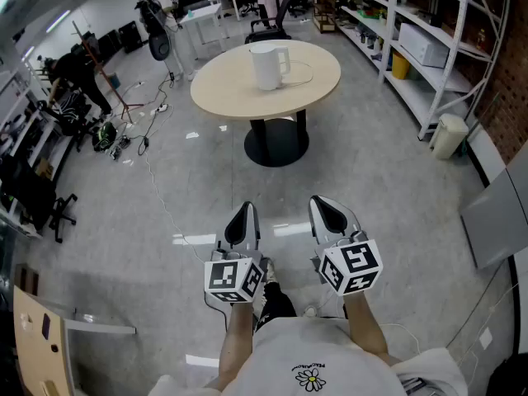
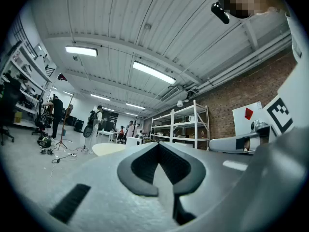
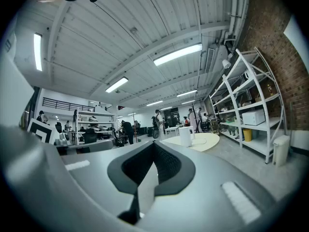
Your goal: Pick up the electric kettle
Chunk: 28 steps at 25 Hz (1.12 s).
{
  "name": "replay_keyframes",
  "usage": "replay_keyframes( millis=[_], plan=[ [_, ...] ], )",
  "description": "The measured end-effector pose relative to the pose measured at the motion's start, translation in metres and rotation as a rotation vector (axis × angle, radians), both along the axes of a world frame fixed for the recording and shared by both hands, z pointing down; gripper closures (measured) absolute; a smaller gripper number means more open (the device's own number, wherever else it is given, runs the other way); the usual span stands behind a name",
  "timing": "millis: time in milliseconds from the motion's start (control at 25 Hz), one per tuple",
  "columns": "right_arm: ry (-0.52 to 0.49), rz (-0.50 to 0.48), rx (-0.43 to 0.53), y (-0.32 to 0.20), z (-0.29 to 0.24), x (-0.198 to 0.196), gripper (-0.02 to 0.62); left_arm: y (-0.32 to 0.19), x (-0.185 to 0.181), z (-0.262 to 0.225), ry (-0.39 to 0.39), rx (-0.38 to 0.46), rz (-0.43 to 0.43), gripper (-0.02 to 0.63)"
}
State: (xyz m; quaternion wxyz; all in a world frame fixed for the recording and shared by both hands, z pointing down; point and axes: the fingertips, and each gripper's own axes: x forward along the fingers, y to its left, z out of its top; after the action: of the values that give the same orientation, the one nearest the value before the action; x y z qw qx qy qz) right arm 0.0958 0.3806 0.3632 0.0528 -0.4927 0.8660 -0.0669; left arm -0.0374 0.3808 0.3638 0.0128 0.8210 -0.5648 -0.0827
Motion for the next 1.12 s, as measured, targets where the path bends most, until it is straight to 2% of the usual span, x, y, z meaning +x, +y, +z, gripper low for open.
replay_keyframes(
  millis=[360,600,720,920,1120],
  plan=[
    [0.034,0.014,-0.013,-0.001,0.007,0.003,0.591,-0.002,0.006,0.006,-0.007,-0.019,0.024,0.607],
    [-0.036,0.025,-0.066,-0.008,0.021,-0.001,0.591,-0.004,-0.005,0.013,0.025,-0.043,0.023,0.607],
    [-0.031,0.020,-0.089,-0.017,0.033,-0.004,0.591,-0.011,-0.012,0.020,0.043,-0.054,0.017,0.607],
    [-0.016,0.032,-0.115,-0.046,0.045,-0.010,0.591,-0.042,-0.029,0.026,0.064,-0.063,0.001,0.607],
    [-0.011,0.052,-0.141,-0.103,0.058,-0.027,0.591,-0.098,-0.048,0.037,0.082,-0.074,0.017,0.607]
  ],
)
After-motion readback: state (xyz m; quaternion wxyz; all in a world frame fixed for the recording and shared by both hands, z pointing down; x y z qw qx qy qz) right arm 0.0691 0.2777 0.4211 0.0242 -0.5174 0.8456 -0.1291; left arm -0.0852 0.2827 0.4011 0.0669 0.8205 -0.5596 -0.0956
